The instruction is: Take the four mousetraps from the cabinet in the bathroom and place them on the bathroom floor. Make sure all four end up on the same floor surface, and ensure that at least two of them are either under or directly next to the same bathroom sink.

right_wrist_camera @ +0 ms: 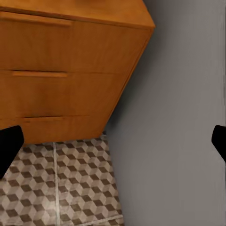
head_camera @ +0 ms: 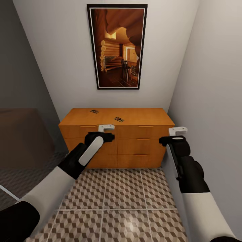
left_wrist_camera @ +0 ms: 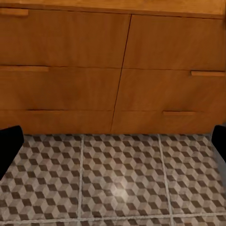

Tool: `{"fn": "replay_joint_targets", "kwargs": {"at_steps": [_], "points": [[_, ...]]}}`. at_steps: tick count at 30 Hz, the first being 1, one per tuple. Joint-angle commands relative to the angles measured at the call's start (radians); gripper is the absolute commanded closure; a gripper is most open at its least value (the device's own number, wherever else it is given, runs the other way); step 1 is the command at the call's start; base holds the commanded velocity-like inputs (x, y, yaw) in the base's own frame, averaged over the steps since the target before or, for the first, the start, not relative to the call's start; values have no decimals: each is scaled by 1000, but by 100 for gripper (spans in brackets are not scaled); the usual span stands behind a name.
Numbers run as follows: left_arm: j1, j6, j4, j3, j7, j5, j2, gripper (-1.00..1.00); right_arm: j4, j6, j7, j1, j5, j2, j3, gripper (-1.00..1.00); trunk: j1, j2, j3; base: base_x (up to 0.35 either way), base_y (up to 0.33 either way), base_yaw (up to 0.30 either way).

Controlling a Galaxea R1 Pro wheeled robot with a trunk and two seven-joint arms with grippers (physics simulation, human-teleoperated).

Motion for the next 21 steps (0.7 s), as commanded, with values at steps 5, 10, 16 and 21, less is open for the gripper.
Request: {"fn": "replay_joint_targets", "kwargs": {"at_steps": [5, 10, 16, 21], "points": [[-94, 49, 61, 10, 0, 2, -20, -100, 23, 2, 0, -121, -5, 15, 0, -100, 0, 0, 0, 0, 0, 0], [-204, 62, 193, 14, 1, 3, -37, -100, 68, 3, -5, -234, 0, 57, 0, -100, 0, 0, 0, 0, 0, 0], [-404, 59, 516, 13, 0, 0, -42, -100, 137, 2, -45, -368, -1, 75, -1, -100, 0, 0, 0, 0, 0, 0], [-491, 52, 612, 11, -1, -2, -43, -100, 417, -60, -219, -495, -25, 100, -7, -100, 0, 0, 0, 0, 0, 0]]}}
